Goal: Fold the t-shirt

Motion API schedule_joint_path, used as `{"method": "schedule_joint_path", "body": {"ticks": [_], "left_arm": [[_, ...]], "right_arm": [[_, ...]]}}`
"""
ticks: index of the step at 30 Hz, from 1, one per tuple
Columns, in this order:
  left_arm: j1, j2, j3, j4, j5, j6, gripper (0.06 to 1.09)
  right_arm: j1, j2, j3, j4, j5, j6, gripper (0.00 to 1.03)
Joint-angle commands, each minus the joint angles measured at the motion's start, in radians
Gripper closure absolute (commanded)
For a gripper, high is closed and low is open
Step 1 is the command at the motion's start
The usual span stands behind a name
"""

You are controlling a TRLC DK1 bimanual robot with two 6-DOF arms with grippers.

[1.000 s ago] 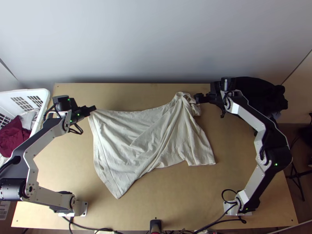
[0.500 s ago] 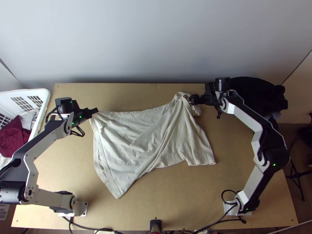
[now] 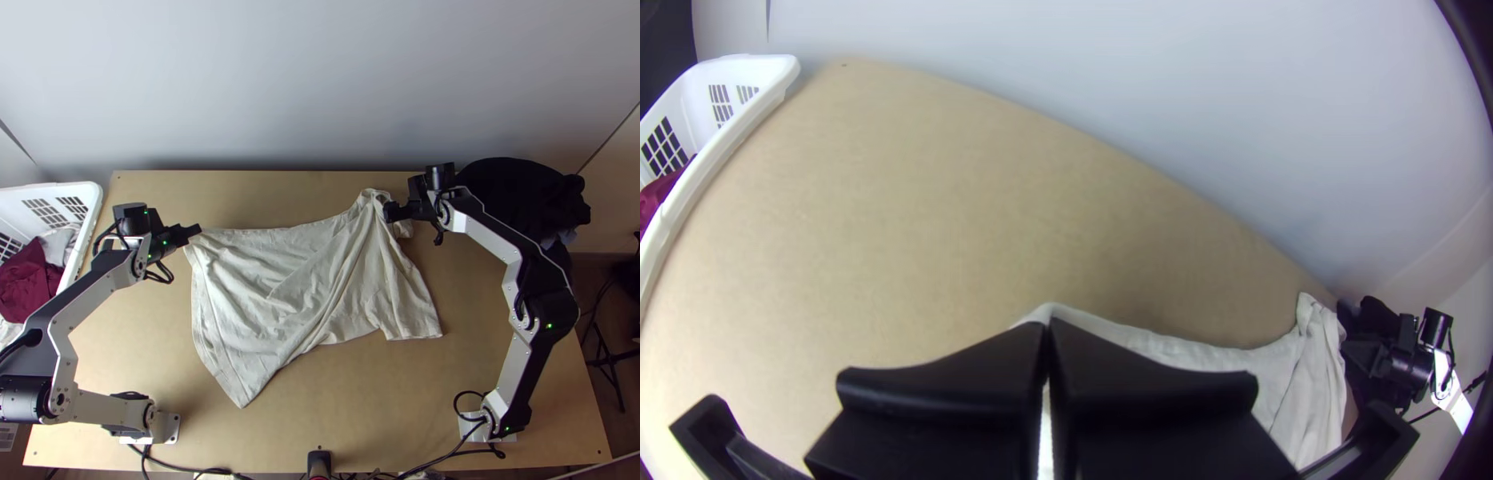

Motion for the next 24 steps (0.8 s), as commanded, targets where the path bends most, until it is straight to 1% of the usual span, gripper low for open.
{"method": "schedule_joint_path", "body": {"ticks": [1, 2, 4, 5, 6, 13, 18, 24], "left_arm": [[0.005, -0.006, -0.009, 0.005, 0.001, 0.003, 1.05], [0.008, -0.004, -0.011, 0.005, 0.001, 0.005, 1.05], [0.012, -0.006, -0.014, 0.007, 0.001, 0.008, 1.05], [0.014, -0.006, -0.016, 0.007, 0.001, 0.011, 1.05], [0.014, -0.006, -0.016, 0.007, 0.001, 0.012, 1.05], [0.014, -0.006, -0.025, 0.007, 0.001, 0.014, 1.05], [0.008, -0.003, -0.026, 0.008, 0.001, 0.014, 1.05], [0.003, -0.003, -0.026, 0.011, 0.001, 0.014, 1.05]], "right_arm": [[0.007, 0.056, 0.035, -0.016, 0.050, -0.016, 0.12], [0.008, 0.063, 0.046, -0.025, 0.055, -0.019, 0.21], [0.008, 0.076, 0.061, -0.025, 0.064, -0.032, 0.47], [0.008, 0.079, 0.066, -0.027, 0.064, -0.037, 0.54], [0.007, 0.082, 0.074, -0.027, 0.064, -0.036, 0.56], [-0.001, 0.089, 0.110, -0.074, 0.064, -0.016, 0.56], [-0.001, 0.083, 0.107, -0.099, 0.062, -0.019, 0.56], [-0.002, 0.065, 0.113, -0.104, 0.062, -0.014, 0.56]]}}
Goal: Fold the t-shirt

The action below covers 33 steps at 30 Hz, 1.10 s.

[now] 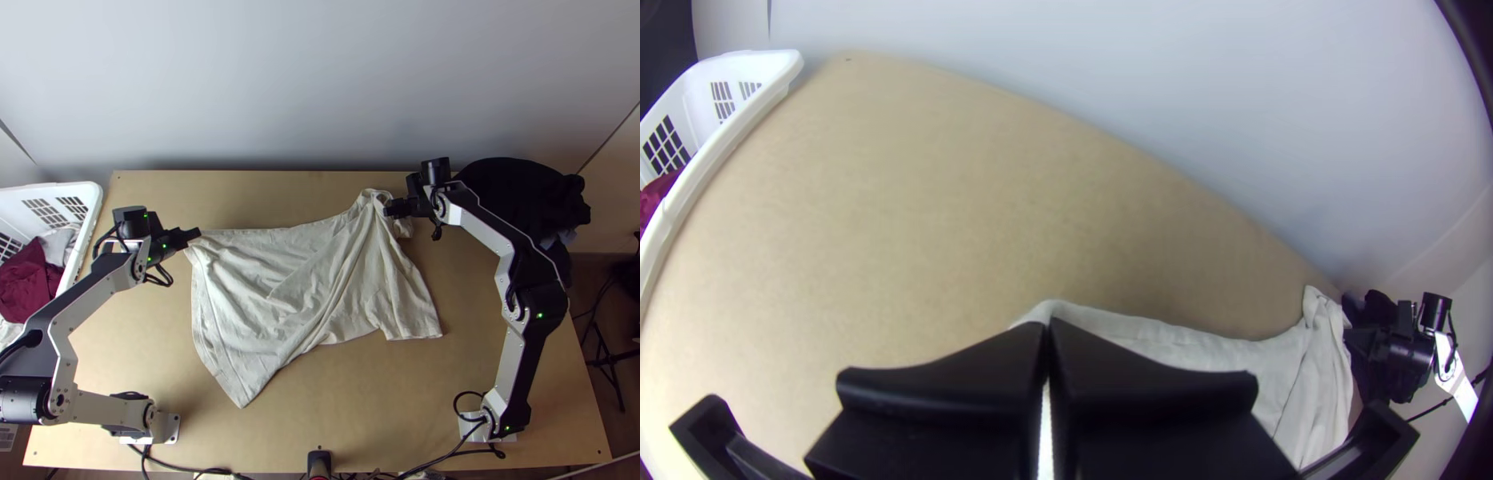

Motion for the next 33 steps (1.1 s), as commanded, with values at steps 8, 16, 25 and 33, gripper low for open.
{"method": "schedule_joint_path", "body": {"ticks": [8, 16, 25, 33], "left_arm": [[-0.006, -0.001, 0.000, 0.003, 0.001, -0.001, 1.05], [-0.003, -0.057, 0.022, -0.011, 0.002, -0.017, 1.05], [0.068, -0.035, 0.201, -0.006, 0.001, -0.066, 1.05], [0.132, 0.109, 0.349, 0.004, 0.002, -0.113, 1.05]], "right_arm": [[-0.018, -0.042, 0.010, -0.012, -0.002, 0.007, 1.00], [-0.025, -0.148, 0.010, -0.003, -0.002, 0.007, 1.00], [-0.096, -0.223, 0.135, 0.031, -0.002, 0.018, 1.00], [-0.153, -0.223, 0.166, 0.047, -0.002, 0.038, 1.00]]}}
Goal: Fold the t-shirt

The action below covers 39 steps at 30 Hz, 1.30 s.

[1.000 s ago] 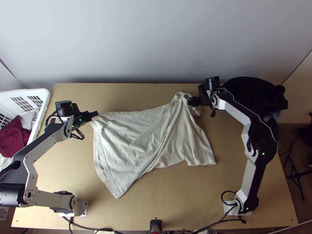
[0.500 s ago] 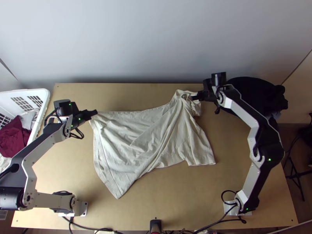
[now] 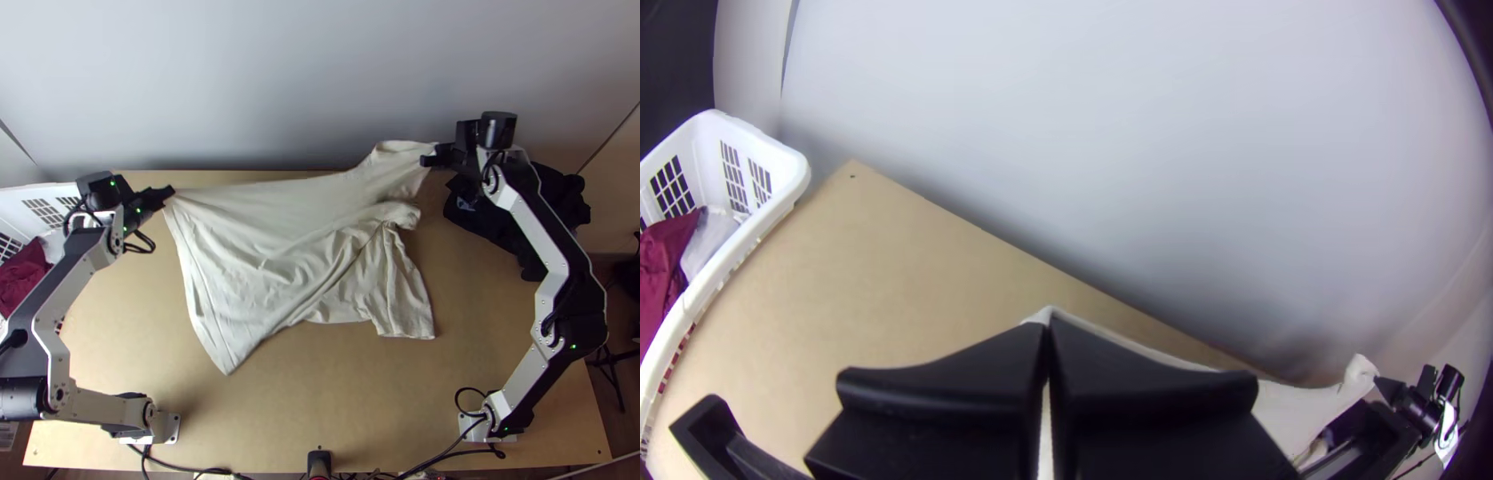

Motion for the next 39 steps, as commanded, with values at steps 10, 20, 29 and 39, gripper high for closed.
{"method": "schedule_joint_path", "body": {"ticks": [10, 20, 29, 39], "left_arm": [[0.077, 0.214, 0.194, -0.003, -0.012, -0.059, 1.05], [0.065, -0.142, 0.197, -0.068, -0.009, -0.072, 1.05], [0.059, -0.522, 0.196, -0.221, -0.011, -0.135, 1.05], [0.132, -0.918, 0.262, -0.428, -0.014, -0.100, 1.05]], "right_arm": [[-0.053, 0.033, 0.061, 0.092, 0.002, 0.063, 1.00], [-0.071, -0.202, 0.310, -0.090, -0.024, 0.144, 1.00], [-0.059, -0.584, 0.284, -0.244, -0.048, 0.241, 1.00], [-0.071, -0.946, 0.315, -0.449, -0.042, 0.239, 1.00]]}}
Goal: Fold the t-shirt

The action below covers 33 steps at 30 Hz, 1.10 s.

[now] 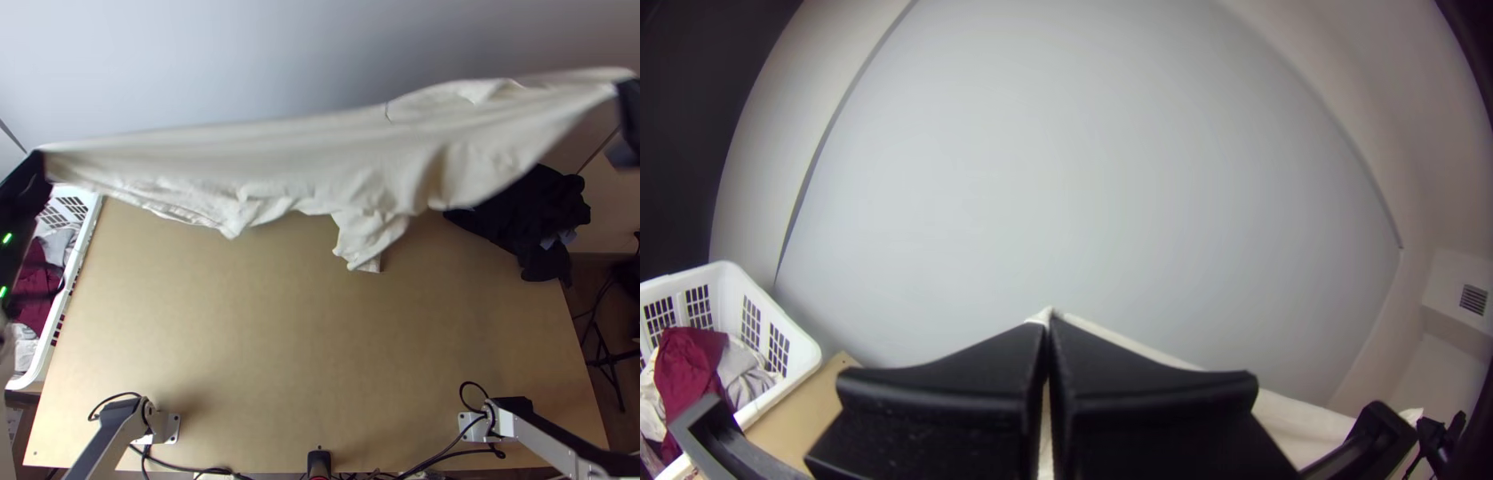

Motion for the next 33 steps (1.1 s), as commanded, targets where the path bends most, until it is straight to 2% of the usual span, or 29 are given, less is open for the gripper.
{"method": "schedule_joint_path", "body": {"ticks": [1, 6, 11, 15, 19, 21, 22, 27, 33], "left_arm": [[0.035, -0.284, 0.053, -0.136, -0.002, 0.039, 1.05], [0.067, -0.392, 0.127, -0.209, -0.028, 0.075, 1.05], [0.106, -0.449, 0.191, -0.228, -0.064, 0.083, 1.05], [0.106, -0.465, 0.226, -0.255, -0.079, 0.086, 1.05], [0.106, -0.461, 0.203, -0.244, -0.179, 0.121, 1.05], [0.092, -0.462, 0.180, -0.236, -0.182, 0.128, 1.05], [0.086, -0.464, 0.176, -0.236, -0.182, 0.131, 1.05], [0.054, -0.496, 0.139, -0.236, -0.148, 0.135, 1.05], [0.041, -0.602, -0.036, -0.227, -0.108, 0.161, 1.05]], "right_arm": [[-0.009, -0.247, 0.032, -0.129, 0.008, -0.010, 1.00], [-0.003, -0.376, 0.070, -0.139, 0.064, -0.074, 1.00], [0.025, -0.371, 0.251, -0.143, 0.147, -0.116, 1.00], [0.058, -0.370, 0.282, -0.178, 0.184, -0.146, 1.00], [0.153, -0.342, 0.271, -0.181, 0.360, -0.191, 1.00], [0.256, -0.339, 0.260, -0.181, 0.442, -0.212, 1.00], [0.290, -0.337, 0.260, -0.181, 0.456, -0.212, 1.00], [0.330, -0.359, 0.190, -0.225, 0.449, -0.215, 1.00], [0.361, -0.472, -0.076, -0.235, 0.437, -0.191, 1.00]]}}
